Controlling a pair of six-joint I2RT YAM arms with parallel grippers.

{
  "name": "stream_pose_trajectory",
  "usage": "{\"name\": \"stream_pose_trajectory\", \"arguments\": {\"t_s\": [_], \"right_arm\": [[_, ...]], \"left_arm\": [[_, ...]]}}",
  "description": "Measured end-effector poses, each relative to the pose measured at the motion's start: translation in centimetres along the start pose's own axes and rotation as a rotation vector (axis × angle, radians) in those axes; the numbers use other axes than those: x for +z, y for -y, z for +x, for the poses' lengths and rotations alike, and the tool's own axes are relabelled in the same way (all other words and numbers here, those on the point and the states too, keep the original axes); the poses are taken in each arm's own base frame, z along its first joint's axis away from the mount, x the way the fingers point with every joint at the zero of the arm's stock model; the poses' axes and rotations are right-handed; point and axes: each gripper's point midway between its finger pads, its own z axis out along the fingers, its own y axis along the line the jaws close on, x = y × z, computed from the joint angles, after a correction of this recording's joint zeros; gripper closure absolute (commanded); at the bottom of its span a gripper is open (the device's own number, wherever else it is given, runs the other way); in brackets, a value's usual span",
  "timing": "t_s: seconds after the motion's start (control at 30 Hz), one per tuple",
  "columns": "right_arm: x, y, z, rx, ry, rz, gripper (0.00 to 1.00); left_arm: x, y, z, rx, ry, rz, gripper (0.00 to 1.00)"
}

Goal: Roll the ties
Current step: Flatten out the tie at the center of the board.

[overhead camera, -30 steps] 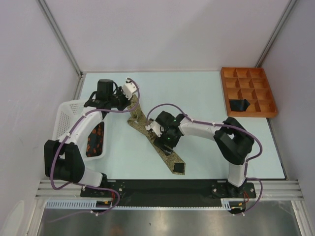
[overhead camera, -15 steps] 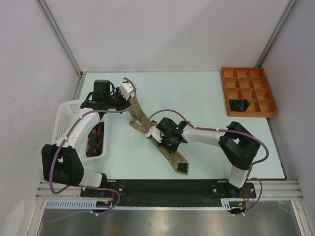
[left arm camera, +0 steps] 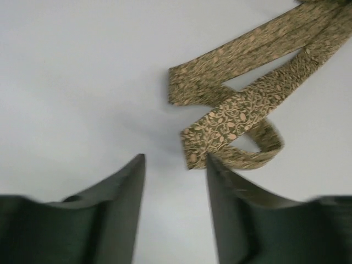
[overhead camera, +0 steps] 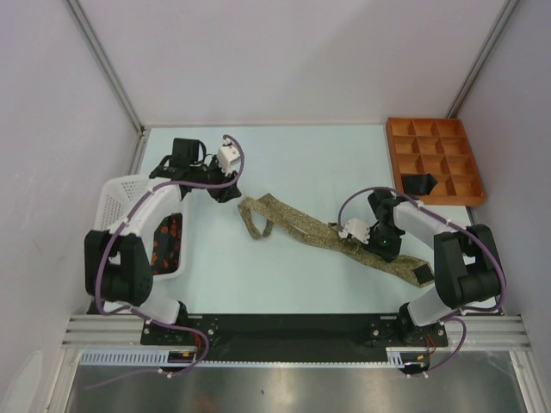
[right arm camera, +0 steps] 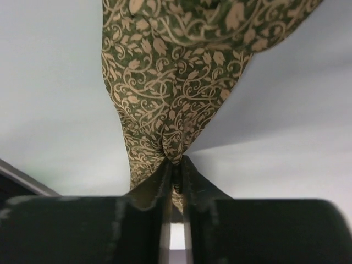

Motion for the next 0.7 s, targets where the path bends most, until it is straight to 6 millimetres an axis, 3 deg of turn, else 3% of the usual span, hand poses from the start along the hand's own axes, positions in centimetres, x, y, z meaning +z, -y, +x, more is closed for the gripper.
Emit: {"name": "stream_pose_trajectory", "arguments": {"t_s": [0.07, 0.1, 0.13, 0.17, 0.2, 0.3, 0.4, 0.5, 0.6, 0.7], "right_arm": [[-0.3, 0.4, 0.7, -0.009, -0.009, -0.011, 0.66], [-0.6, 0.6, 0.8, -0.007, -0.012, -0.019, 0.61], [-1.1, 0.9, 0.7, 0.003, -0.008, -0.022, 0.6], [-1.7, 1.3, 0.4, 0.019, 0.006, -0.02, 0.6], [-2.5, 1.8, 0.0, 0.034, 0.026, -0.016, 0.53], [-5.0, 3.0, -2.2, 0.102, 0.121, 0.002, 0.52], [-7.5, 3.9, -5.3, 0.192, 0.249, 0.013, 0.56], [-9.5, 4.2, -8.7, 0.244, 0.349, 0.007, 0.61], [-9.3, 3.9, -12.1, 0.267, 0.41, -0.034, 0.66], [-7.1, 3.3, -14.0, 0.307, 0.4, -0.104, 0.71]], "left_arm": [[1.1, -1.4, 0.9, -0.023, -0.033, -0.01, 0.15], [1.4, -2.0, 1.6, -0.029, -0.05, -0.019, 0.14], [1.5, -2.4, 2.0, -0.035, -0.06, -0.024, 0.05], [1.4, -2.7, 2.6, -0.038, -0.07, -0.028, 0.05], [1.2, -3.0, 2.8, -0.031, -0.073, -0.031, 0.04], [0.5, -3.2, 3.0, 0.019, -0.07, -0.041, 0.08], [0.5, -2.7, 3.2, 0.035, -0.078, -0.033, 0.21], [1.6, -2.1, 3.1, 0.05, -0.099, -0.02, 0.16], [4.1, -0.9, 2.9, 0.095, -0.141, 0.004, 0.18], [7.0, 0.3, 3.3, 0.122, -0.203, 0.047, 0.24]]}}
